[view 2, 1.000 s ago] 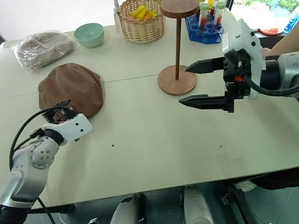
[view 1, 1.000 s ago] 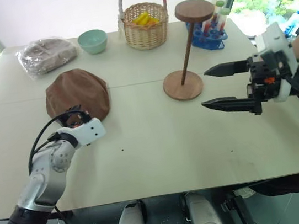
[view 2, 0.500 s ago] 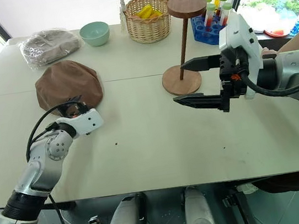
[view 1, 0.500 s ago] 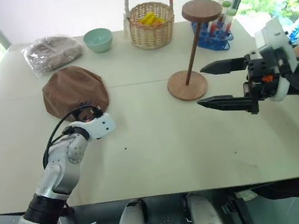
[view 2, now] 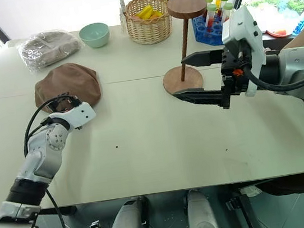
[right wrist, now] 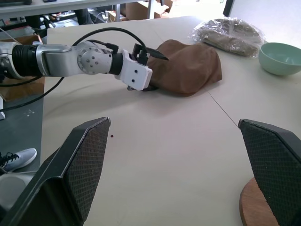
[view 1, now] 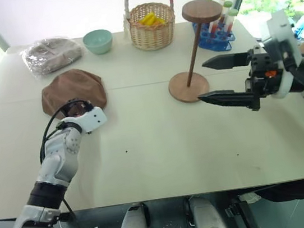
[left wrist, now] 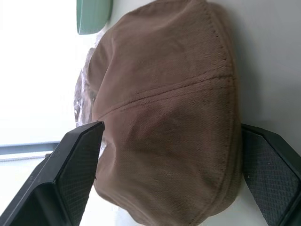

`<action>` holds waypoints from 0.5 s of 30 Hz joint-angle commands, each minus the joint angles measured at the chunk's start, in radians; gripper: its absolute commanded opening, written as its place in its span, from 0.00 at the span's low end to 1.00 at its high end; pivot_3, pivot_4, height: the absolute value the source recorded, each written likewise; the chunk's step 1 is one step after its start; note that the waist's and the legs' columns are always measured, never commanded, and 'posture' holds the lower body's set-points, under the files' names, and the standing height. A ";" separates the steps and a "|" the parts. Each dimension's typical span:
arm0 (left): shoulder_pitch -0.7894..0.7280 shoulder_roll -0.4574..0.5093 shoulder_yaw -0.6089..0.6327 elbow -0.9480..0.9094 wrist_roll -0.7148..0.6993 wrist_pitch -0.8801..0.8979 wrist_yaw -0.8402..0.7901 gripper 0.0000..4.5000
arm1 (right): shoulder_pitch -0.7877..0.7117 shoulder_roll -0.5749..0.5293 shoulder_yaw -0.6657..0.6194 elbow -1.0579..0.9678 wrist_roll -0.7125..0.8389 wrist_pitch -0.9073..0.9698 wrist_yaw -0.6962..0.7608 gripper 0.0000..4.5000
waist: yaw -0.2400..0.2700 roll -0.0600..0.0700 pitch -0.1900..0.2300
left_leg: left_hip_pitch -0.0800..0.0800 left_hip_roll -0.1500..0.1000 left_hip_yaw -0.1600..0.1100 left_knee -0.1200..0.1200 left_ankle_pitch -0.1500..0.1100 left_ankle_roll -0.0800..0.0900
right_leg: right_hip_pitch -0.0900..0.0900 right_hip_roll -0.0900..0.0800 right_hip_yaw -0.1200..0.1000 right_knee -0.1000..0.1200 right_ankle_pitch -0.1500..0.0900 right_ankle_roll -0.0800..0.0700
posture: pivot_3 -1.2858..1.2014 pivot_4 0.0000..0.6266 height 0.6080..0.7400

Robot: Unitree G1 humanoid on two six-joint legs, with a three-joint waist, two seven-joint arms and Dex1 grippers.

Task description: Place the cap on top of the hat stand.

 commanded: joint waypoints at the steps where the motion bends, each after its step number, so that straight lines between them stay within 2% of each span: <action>1: -0.036 0.010 0.017 0.113 -0.003 -0.022 0.041 0.99 | -0.015 0.002 -0.020 -0.018 0.018 -0.006 -0.010 1.00 | 0.000 0.000 0.000 | 0.000 0.000 0.000 0.000 0.000 0.000 | 0.000 0.000 0.000 0.000 0.000 0.000 | 0.52 0.24 1.00; 2: -0.047 0.012 0.016 0.136 -0.007 -0.035 0.048 0.99 | -0.014 0.001 -0.023 -0.018 0.020 -0.006 -0.012 1.00 | -0.001 0.000 0.000 | 0.000 0.000 0.000 0.000 0.000 0.000 | 0.000 0.000 0.000 0.000 0.000 0.000 | 0.52 0.24 1.00; 5: -0.069 0.016 0.018 0.185 -0.019 -0.069 0.068 0.80 | -0.012 -0.003 -0.028 -0.018 0.021 -0.008 -0.018 1.00 | -0.002 0.000 0.000 | 0.000 0.000 0.000 0.000 0.000 0.000 | 0.000 0.000 0.000 0.000 0.000 0.000 | 0.52 0.24 1.00; 9: -0.082 0.023 0.024 0.211 -0.028 -0.097 0.083 0.32 | -0.005 -0.008 -0.036 -0.019 0.023 -0.010 -0.020 1.00 | 0.001 0.000 0.000 | 0.000 0.000 0.000 0.000 0.000 0.000 | 0.000 0.000 0.000 0.000 0.001 0.003 | 0.52 0.24 1.00; 12: -0.086 0.034 0.030 0.210 -0.032 -0.112 0.092 0.01 | 0.003 -0.009 -0.043 -0.022 0.024 -0.012 -0.020 1.00 | 0.002 0.000 0.000 | 0.000 0.000 0.000 0.000 0.000 0.000 | 0.000 0.000 0.000 0.000 0.002 0.003 | 0.52 0.24 1.00; 15: -0.099 0.051 0.041 0.209 -0.036 -0.135 0.104 0.01 | 0.004 -0.017 -0.058 -0.007 0.043 0.011 -0.024 1.00 | 0.002 0.000 0.000 | 0.000 0.000 0.000 0.000 0.000 0.000 | 0.000 0.000 0.000 0.000 0.001 0.002 | 0.52 0.24 1.00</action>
